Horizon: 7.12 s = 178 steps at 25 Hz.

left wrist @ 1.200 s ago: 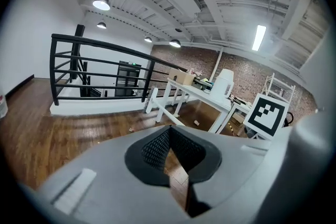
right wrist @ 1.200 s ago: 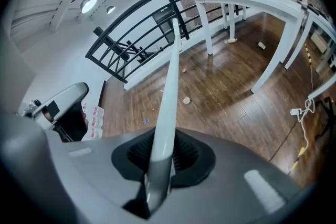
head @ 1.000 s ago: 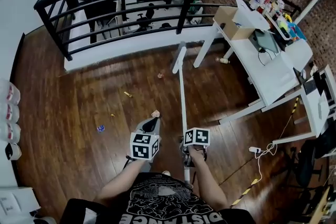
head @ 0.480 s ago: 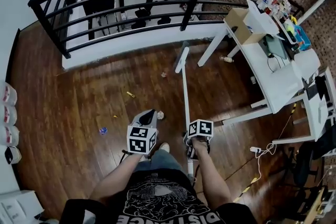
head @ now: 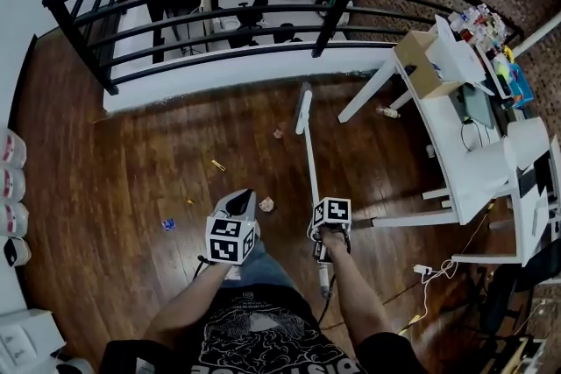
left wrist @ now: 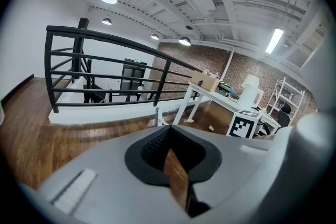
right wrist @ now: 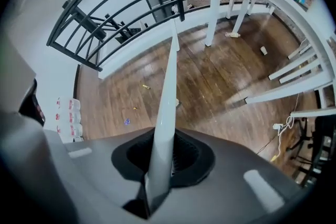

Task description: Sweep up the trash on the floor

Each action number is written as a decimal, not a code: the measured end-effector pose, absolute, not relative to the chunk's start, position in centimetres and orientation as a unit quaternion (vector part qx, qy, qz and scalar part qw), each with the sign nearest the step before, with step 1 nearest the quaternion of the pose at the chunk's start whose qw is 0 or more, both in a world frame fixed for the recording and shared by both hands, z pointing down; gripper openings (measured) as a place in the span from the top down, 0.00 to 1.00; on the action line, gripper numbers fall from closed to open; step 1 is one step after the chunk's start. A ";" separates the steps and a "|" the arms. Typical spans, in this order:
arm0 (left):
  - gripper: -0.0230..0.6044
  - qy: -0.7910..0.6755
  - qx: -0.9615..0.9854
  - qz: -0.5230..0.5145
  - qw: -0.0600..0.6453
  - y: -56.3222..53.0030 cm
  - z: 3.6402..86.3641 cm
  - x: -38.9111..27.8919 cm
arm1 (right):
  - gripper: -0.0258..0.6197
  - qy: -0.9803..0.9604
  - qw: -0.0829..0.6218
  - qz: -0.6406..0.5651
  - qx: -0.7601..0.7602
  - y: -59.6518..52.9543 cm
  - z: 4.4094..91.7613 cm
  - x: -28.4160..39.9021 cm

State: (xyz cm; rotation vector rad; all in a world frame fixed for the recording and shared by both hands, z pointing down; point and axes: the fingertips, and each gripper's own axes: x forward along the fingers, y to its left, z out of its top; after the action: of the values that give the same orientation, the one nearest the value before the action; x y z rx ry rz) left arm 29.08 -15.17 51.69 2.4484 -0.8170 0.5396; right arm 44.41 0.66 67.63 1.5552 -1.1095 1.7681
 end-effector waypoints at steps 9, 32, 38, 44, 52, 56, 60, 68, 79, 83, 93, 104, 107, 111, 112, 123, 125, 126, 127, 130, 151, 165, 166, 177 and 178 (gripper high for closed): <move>0.95 -0.318 0.883 0.238 0.249 -22.4 53.3 32.5 | 0.89 -0.385 0.356 0.665 0.531 -4.5 71.7 52.6; 0.95 -0.436 0.810 0.250 0.302 -27.0 57.4 23.7 | 0.88 -0.365 0.657 0.546 0.369 -9.4 78.4 52.8; 0.95 -0.442 0.802 0.253 0.311 -25.6 57.7 22.5 | 0.87 -0.370 0.655 0.551 0.361 -8.9 78.3 50.4; 0.95 -0.450 0.792 0.251 0.327 -24.1 58.6 20.3 | 0.87 -0.381 0.669 0.534 0.350 -8.9 78.2 47.4; 0.95 -0.457 0.784 0.248 0.339 -22.0 59.9 15.3 | 0.87 -0.401 0.694 0.500 0.329 -8.2 78.5 41.6; 0.95 -0.462 0.780 0.246 0.343 -20.6 60.6 12.1 | 0.87 -0.404 0.699 0.495 0.322 -7.0 78.4 38.3; 0.95 -0.464 0.781 0.241 0.341 -19.3 60.6 9.2 | 0.87 -0.405 0.712 0.477 0.318 -6.1 78.4 35.6; 0.95 -0.472 0.775 0.239 0.347 -16.3 61.5 2.4 | 0.87 -0.412 0.725 0.457 0.310 -4.0 78.8 29.3; 0.95 -0.491 0.762 0.217 0.361 -12.4 62.3 -5.8 | 0.87 -0.419 0.724 0.453 0.306 -1.0 79.3 21.2; 0.95 -0.495 0.757 0.212 0.370 -11.2 62.7 -7.0 | 0.87 -0.424 0.722 0.457 0.301 0.1 78.7 18.6; 0.95 -0.513 0.737 0.197 0.393 -8.4 63.3 -9.0 | 0.87 -0.448 0.730 0.445 0.261 4.1 77.9 13.5; 0.95 -0.531 0.718 0.187 0.410 -5.9 64.2 -10.7 | 0.87 -0.477 0.729 0.440 0.218 8.1 76.7 8.8; 0.95 -0.534 0.713 0.186 0.414 -5.7 64.6 -11.1 | 0.87 -0.484 0.722 0.446 0.213 8.8 76.5 7.4; 0.95 -0.533 0.714 0.189 0.413 -5.4 64.6 -10.7 | 0.87 -0.492 0.705 0.470 0.201 10.1 76.0 6.1; 0.95 -0.533 0.715 0.190 0.411 -5.4 64.5 -10.5 | 0.87 -0.493 0.702 0.473 0.199 10.3 75.9 5.9; 0.95 -0.524 0.730 0.207 0.386 -4.5 63.2 -7.5 | 0.89 -0.509 0.641 0.529 0.224 10.7 75.4 7.8; 0.95 -0.518 0.738 0.210 0.379 -4.4 62.6 -6.3 | 0.89 -0.516 0.616 0.547 0.233 10.7 74.7 8.9; 0.95 -0.512 0.743 0.213 0.375 -4.4 62.3 -5.4 | 0.89 -0.519 0.605 0.554 0.241 10.7 74.4 9.6; 0.95 -0.506 0.749 0.216 0.370 -4.3 62.1 -4.5 | 0.89 -0.520 0.597 0.558 0.249 10.8 74.0 10.5; 0.95 -0.483 0.768 0.223 0.358 -4.0 61.2 -1.1 | 0.89 -0.523 0.580 0.563 0.271 11.7 73.0 13.9; 0.95 -0.318 0.865 0.300 0.246 0.9 58.1 18.1 | 0.89 -0.377 0.507 0.645 0.431 21.1 73.6 43.7; 0.95 -0.286 0.873 0.330 0.218 1.5 58.1 19.7 | 0.89 -0.309 0.544 0.649 0.432 25.4 76.0 44.9; 0.95 -0.283 0.873 0.332 0.218 1.5 58.2 19.4 | 0.89 -0.311 0.549 0.648 0.427 25.2 76.2 44.1; 0.95 -0.288 0.864 0.338 0.238 0.1 59.7 10.7 | 0.88 -0.317 0.551 0.658 0.405 24.1 77.5 31.8; 0.95 -0.290 0.863 0.336 0.241 -0.1 59.8 9.7 | 0.88 -0.317 0.549 0.661 0.401 24.1 77.5 30.5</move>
State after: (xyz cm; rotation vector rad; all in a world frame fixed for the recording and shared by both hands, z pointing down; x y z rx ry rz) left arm 9.66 -0.12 59.76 2.3598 -0.7935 0.9203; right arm 30.48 24.11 77.49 0.9497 -0.7499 1.5649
